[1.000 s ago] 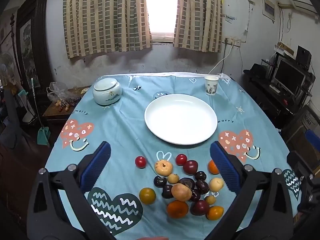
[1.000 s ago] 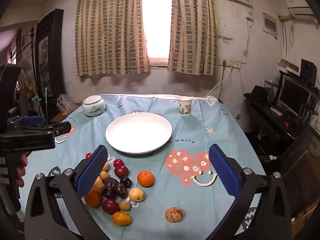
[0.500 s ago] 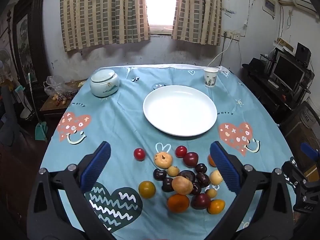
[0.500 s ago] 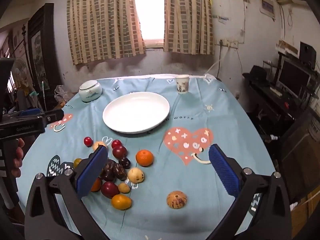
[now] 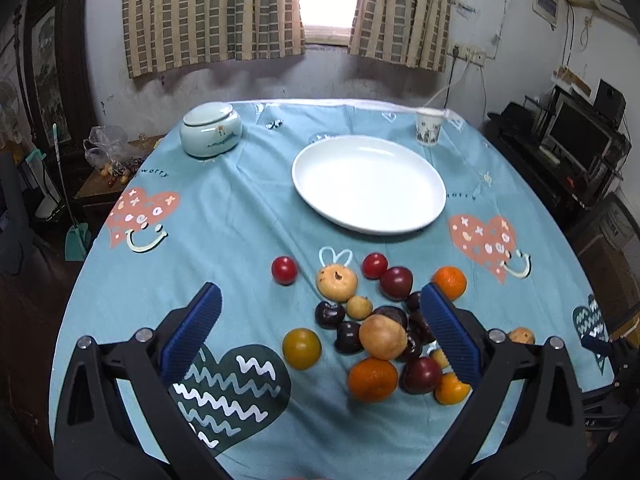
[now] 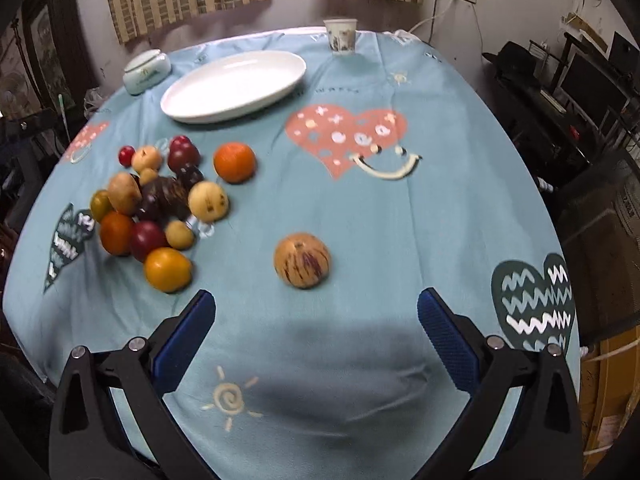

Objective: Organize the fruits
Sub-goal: 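Move both tools toward the fruit pile beside the white plate, then grasp the striped pepino melon with the right tool while the left tool grasps an orange, then carry both fruits onto the white plate and open both tools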

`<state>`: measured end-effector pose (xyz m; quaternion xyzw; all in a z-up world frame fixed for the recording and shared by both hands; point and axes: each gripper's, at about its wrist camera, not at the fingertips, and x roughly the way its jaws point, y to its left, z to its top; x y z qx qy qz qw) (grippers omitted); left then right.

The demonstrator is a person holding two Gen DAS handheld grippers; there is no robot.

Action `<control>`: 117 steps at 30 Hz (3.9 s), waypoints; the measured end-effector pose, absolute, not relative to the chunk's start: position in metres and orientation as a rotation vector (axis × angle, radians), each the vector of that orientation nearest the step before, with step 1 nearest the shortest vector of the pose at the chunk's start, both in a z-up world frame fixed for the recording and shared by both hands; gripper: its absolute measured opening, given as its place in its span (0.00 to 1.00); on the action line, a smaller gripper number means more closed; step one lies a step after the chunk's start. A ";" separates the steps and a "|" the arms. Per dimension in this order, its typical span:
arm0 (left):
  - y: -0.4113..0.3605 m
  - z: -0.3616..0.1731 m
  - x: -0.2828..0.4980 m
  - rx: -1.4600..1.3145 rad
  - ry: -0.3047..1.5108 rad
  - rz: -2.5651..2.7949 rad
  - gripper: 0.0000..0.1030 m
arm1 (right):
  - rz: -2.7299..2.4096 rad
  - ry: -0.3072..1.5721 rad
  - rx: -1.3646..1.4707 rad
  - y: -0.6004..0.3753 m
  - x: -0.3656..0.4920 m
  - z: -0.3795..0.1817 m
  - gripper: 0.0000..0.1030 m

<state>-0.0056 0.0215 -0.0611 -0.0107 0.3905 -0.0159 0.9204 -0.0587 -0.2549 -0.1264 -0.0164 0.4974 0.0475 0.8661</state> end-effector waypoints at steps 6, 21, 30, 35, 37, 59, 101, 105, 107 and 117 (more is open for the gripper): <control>0.011 -0.068 -0.010 0.061 0.804 -0.036 0.98 | 0.083 1.039 -0.047 -0.252 -0.047 -0.131 0.98; 0.016 -0.120 -0.023 0.035 1.001 -0.103 0.98 | 0.163 1.175 -0.095 -0.246 -0.011 -0.183 0.49; -0.007 -0.158 -0.005 0.064 1.079 -0.153 0.95 | 0.235 1.158 -0.048 -0.251 -0.018 -0.169 0.34; -0.008 -0.171 0.006 0.003 1.119 -0.200 0.76 | 0.257 1.129 -0.053 -0.246 -0.022 -0.159 0.34; -0.015 -0.170 0.007 0.003 1.126 -0.247 0.61 | 0.257 1.135 -0.056 -0.244 -0.024 -0.160 0.34; 0.016 -0.143 -0.026 -0.050 1.095 -0.233 0.43 | 0.278 1.244 -0.065 -0.253 -0.056 -0.179 0.89; 0.018 -0.121 -0.021 -0.056 1.054 -0.274 0.43 | 0.360 1.134 0.002 -0.235 -0.009 -0.158 0.38; 0.007 -0.108 0.000 -0.031 1.029 -0.307 0.43 | 0.374 1.143 0.009 -0.227 -0.003 -0.156 0.38; 0.004 -0.100 0.019 -0.035 1.016 -0.326 0.43 | 0.392 1.118 0.006 -0.220 0.012 -0.147 0.38; -0.020 -0.096 0.173 -0.014 0.991 -0.218 0.43 | 0.429 0.981 -0.023 -0.157 0.159 -0.107 0.38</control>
